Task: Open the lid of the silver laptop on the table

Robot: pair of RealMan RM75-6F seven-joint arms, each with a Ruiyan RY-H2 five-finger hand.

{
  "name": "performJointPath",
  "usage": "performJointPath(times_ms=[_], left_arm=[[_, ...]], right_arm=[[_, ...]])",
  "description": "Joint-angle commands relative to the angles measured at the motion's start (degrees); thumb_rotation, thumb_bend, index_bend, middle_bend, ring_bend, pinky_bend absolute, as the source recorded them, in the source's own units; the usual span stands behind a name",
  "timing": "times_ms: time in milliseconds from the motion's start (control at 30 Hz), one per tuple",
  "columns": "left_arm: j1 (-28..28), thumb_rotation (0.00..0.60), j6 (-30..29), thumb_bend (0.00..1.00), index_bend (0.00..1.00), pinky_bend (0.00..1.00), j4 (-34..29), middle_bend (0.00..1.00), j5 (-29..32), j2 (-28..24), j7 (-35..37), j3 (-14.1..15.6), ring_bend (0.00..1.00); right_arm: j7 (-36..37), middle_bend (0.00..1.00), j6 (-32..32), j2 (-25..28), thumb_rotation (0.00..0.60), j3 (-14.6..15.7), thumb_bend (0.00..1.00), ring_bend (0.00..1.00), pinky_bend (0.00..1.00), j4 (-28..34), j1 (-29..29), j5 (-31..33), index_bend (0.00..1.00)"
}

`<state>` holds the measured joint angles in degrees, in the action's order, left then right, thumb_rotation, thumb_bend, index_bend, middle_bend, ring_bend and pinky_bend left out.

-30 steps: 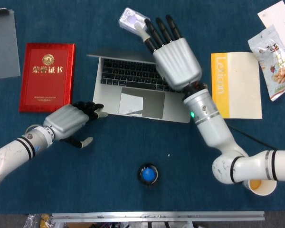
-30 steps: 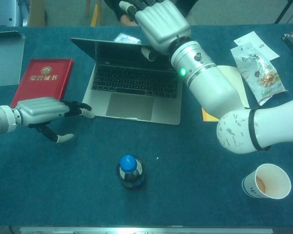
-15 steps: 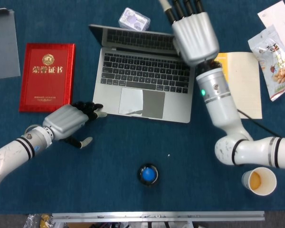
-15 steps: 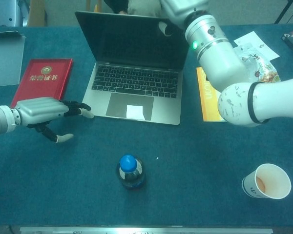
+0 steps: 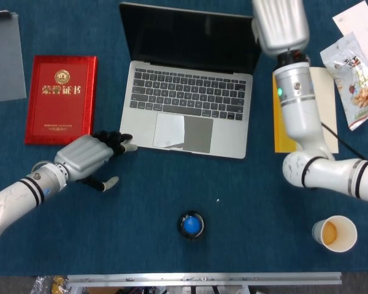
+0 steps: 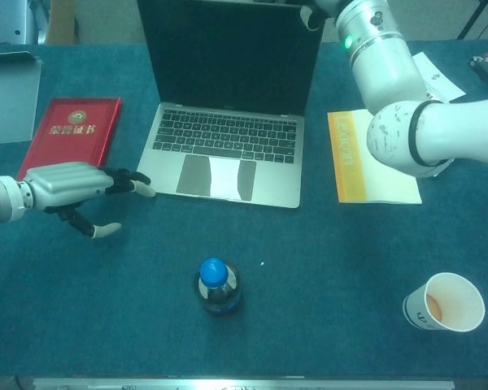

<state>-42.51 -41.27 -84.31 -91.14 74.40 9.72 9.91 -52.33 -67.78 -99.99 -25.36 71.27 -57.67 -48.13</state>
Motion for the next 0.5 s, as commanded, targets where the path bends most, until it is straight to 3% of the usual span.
performJointPath(times_ms=[33,267,500], left_arm=[[0.0,0.355,0.0,0.42,0.09,0.05,0.0,0.02,0.0,0.0,-0.1,0.0,0.00],[0.0,0.355,0.0,0.42,0.09,0.05,-0.3,0.02,0.3,-0.2,-0.2,-0.1,0.00],[0.4,0.353,-1.3,0.42,0.09,0.05,-1.2,0.02,0.8,-1.7,-0.1,-0.6,0.00]], right_arm=[[0.2,0.05,0.3,-0.2,0.600,0.1,0.30,0.00,0.01,-1.9,-0.5,0.6,0.00],[0.8,0.05,0.3,-0.4,0.600,0.1,0.30,0.00,0.01,-3.4,-0.8,1.3,0.00],[4.8,0.05,-0.5,3.5,0.600,-0.6,0.30,0.00,0.01,7.2,0.9,0.2,0.00]])
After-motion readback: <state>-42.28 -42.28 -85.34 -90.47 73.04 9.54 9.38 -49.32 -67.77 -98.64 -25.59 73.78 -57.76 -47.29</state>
